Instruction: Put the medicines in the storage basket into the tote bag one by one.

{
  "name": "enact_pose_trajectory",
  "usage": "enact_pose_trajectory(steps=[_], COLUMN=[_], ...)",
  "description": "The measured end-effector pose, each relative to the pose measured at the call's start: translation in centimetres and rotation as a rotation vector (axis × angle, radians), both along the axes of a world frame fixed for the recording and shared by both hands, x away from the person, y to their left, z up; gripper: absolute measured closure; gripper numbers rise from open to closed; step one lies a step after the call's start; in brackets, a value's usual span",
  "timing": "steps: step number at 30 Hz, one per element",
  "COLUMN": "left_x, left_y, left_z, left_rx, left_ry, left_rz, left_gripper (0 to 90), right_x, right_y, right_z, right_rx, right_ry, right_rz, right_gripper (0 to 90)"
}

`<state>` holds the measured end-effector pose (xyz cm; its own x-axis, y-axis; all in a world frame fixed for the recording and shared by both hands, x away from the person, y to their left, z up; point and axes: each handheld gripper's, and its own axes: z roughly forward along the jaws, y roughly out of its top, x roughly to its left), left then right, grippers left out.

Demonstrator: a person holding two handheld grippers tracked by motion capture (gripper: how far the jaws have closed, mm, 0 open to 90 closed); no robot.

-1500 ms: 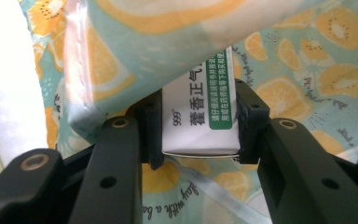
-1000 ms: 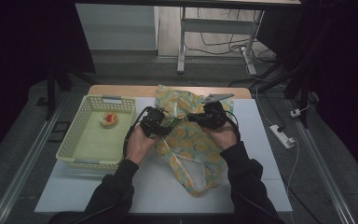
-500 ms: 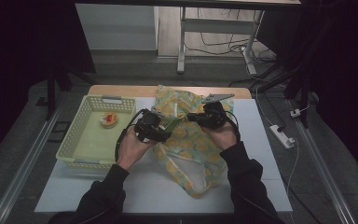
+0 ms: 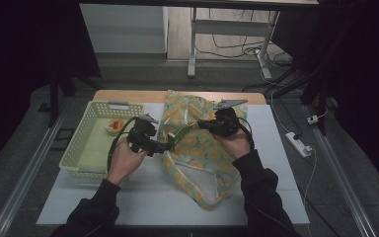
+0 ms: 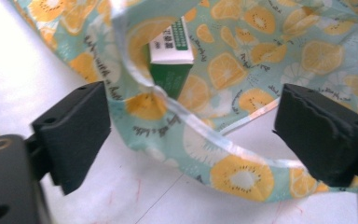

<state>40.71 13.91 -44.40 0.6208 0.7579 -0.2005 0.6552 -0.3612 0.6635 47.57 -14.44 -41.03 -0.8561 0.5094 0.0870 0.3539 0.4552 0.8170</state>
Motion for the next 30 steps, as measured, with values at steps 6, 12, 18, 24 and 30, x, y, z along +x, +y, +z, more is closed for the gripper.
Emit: enact_pose_trajectory(steps=[6,12,18,24,30], left_x=[-0.1,0.0,0.2,0.6,1.3], left_y=[2.1,4.5,7.0,9.0,11.2], left_z=[0.0,-0.1,-0.4,-0.7,-1.0], left_rx=[-0.001,0.001,-0.011,0.012,-0.004], left_ry=[-0.004,-0.005,-0.008,-0.018,-0.025], left_rz=[0.020,0.052,0.085,0.122,0.157], left_gripper=[1.4,0.0,0.1,0.3,0.0], right_x=[0.0,0.0,0.0,0.0,0.1], right_y=[0.0,0.0,0.0,0.0,0.0], right_z=[0.0,0.0,0.0,0.0,-0.1], right_rx=[-0.002,-0.001,-0.002,-0.002,-0.001], right_ry=[0.002,-0.001,0.000,0.002,0.003], right_rz=[0.000,-0.003,-0.001,-0.001,-0.001], right_gripper=[90.0,90.0,90.0,90.0,90.0])
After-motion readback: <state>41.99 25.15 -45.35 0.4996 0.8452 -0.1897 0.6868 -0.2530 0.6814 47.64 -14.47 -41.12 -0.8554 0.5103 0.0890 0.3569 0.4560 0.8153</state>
